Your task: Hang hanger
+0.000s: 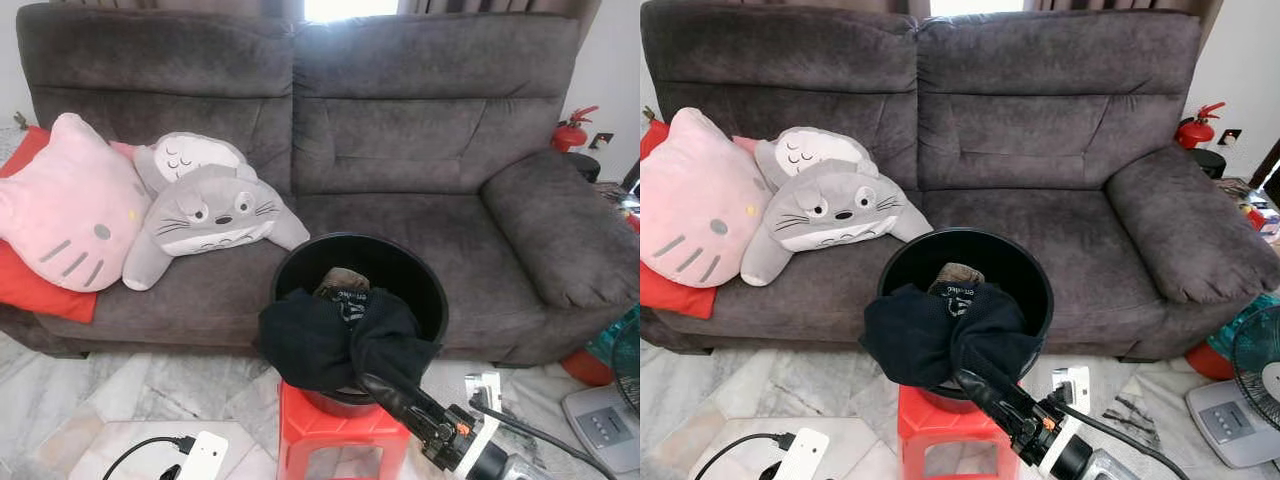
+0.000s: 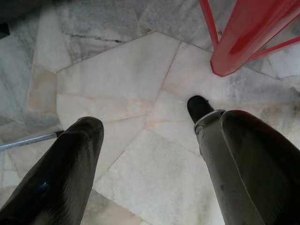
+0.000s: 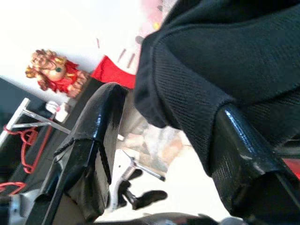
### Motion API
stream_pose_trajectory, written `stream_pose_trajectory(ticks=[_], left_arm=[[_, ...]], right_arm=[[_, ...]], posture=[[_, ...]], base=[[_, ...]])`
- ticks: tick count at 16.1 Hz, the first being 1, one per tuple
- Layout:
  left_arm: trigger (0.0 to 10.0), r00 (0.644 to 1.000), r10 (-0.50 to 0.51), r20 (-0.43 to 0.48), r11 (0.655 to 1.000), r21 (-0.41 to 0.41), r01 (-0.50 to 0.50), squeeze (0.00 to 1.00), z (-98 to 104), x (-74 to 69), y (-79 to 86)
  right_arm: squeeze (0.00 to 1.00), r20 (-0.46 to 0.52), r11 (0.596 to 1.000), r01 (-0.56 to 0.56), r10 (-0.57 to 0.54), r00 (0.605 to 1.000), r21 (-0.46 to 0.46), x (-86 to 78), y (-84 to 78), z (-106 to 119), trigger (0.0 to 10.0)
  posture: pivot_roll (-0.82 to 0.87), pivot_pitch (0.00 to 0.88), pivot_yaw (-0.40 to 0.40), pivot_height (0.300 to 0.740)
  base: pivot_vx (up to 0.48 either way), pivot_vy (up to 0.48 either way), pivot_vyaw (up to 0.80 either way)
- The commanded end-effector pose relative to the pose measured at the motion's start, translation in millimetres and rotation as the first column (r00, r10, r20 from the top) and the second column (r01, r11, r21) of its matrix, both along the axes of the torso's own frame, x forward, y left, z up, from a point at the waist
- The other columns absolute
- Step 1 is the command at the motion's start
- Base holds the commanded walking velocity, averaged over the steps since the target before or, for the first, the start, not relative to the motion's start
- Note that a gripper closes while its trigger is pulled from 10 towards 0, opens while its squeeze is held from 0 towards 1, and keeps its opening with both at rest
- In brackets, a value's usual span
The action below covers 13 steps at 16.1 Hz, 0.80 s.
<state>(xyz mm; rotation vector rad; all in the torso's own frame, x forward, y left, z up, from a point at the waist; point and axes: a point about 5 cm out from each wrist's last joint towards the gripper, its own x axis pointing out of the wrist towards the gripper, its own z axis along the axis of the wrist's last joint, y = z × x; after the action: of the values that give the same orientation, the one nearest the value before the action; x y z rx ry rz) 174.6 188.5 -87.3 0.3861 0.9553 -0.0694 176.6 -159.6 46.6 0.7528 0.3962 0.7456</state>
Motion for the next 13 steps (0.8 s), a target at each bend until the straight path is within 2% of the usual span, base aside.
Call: stream_pose_trajectory(ticks=[1, 3, 4, 6, 9, 12, 13], left_arm=[[10.0, 1.000, -0.006, -0.022, 1.000, 0.020, 0.006, 0.00, -1.2, -2.5, 2.5], [10.0, 1.000, -0.009, -0.023, 1.000, 0.020, 0.010, 0.00, -1.1, -2.3, 2.6], [10.0, 1.000, -0.010, -0.022, 1.000, 0.020, 0.010, 0.00, -1.0, -2.1, 2.6], [10.0, 1.000, -0.012, -0.022, 1.000, 0.020, 0.012, 0.00, -1.0, -2.0, 2.6], [10.0, 0.999, -0.028, -0.023, 0.999, 0.029, 0.029, 0.00, -0.7, -1.6, 2.7], [10.0, 0.999, -0.026, -0.023, 0.999, 0.028, 0.027, 0.00, -0.8, -1.6, 2.7], [10.0, 0.999, -0.026, -0.022, 0.999, 0.028, 0.026, 0.00, -0.7, -1.4, 2.6]], right_arm=[[0.00, 0.029, 1.000, 0.004, -0.004, 1.000, 0.018, 0.3, -1.7, 7.4, 10.0], [0.00, 0.007, 0.999, -0.010, 0.010, 1.000, -0.041, -2.2, -3.0, 0.7, 10.0], [0.00, -0.015, 0.993, 0.004, -0.006, 1.000, -0.115, -0.2, -5.1, -7.5, 10.0], [0.00, -0.041, 0.985, 0.044, -0.052, 0.998, -0.165, 4.1, -9.6, -16.6, 10.0], [0.00, -0.014, 0.991, 0.084, -0.086, 0.996, -0.104, 10.7, -9.8, -9.1, 10.0], [0.00, 0.033, 0.999, 0.042, -0.042, 0.999, 0.012, 13.7, -4.1, 0.2, 10.0], [0.00, 0.036, 0.999, 0.035, -0.035, 0.999, 0.026, 14.3, -2.9, 1.1, 10.0]], posture=[[-0.18, 0.000, 0.006, 0.740], [-0.18, 0.001, 0.006, 0.740], [-0.18, 0.002, 0.007, 0.740], [-0.18, 0.002, 0.007, 0.740], [-0.18, 0.003, 0.009, 0.740], [-0.18, 0.005, 0.012, 0.740], [-0.18, 0.005, 0.012, 0.740]], base=[[0.000, 0.000, 0.00], [0.000, 0.000, 0.00], [0.000, 0.000, 0.00], [0.000, 0.000, 0.00], [0.000, 0.000, 0.00], [0.000, 0.000, 0.00], [0.000, 0.000, 0.00]])
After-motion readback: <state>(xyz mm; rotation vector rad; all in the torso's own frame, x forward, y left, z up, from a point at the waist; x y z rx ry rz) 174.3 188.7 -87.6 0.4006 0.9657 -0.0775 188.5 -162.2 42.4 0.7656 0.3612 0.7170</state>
